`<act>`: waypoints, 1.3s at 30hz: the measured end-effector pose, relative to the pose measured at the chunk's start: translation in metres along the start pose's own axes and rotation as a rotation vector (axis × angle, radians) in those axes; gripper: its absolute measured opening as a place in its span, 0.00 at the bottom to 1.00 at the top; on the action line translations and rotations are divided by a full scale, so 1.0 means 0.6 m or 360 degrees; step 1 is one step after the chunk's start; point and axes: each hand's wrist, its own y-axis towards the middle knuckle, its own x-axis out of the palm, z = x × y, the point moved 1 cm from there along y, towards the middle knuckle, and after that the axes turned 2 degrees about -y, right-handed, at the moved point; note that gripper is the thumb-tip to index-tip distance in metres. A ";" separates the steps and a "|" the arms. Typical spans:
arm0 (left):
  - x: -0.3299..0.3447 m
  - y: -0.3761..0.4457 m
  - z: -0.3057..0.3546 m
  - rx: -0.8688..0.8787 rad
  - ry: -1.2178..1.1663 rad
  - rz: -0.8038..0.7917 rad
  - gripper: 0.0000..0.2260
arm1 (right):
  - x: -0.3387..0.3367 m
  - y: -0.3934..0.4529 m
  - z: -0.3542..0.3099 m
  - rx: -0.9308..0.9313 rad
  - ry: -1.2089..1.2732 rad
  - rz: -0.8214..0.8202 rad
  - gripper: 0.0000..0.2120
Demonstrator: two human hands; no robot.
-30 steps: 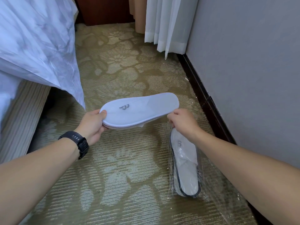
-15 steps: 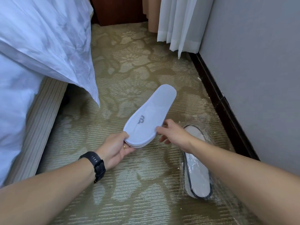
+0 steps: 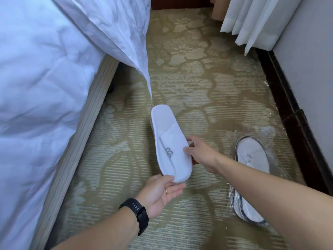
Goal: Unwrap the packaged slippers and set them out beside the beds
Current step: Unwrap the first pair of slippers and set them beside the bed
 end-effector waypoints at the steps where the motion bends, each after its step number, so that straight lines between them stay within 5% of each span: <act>1: -0.002 -0.001 -0.010 0.0003 -0.0031 0.0022 0.11 | 0.009 0.004 -0.001 0.0007 -0.0039 -0.0018 0.16; 10: -0.037 -0.002 -0.046 0.0035 -0.0290 0.0154 0.13 | 0.111 0.049 -0.032 0.0058 -0.0264 -0.0018 0.22; 18: -0.083 -0.007 -0.050 0.0105 0.0013 0.0002 0.13 | 0.166 0.074 -0.065 -0.0080 -0.0729 -0.0089 0.20; 23: -0.136 0.004 -0.017 0.0341 -0.0668 0.0023 0.29 | 0.164 0.079 -0.057 -0.0121 -0.0894 -0.0146 0.16; 34: -0.147 0.006 0.002 0.0419 -0.0999 -0.0151 0.16 | 0.164 0.054 -0.041 -0.0464 -0.0913 -0.0138 0.16; 37: -0.151 0.005 0.004 0.0443 -0.0897 -0.0196 0.20 | 0.150 0.049 -0.045 -0.0400 -0.0869 -0.0352 0.07; 39: -0.153 0.007 0.008 0.0458 -0.0815 -0.0220 0.20 | 0.138 0.043 -0.049 -0.0352 -0.1067 -0.0614 0.23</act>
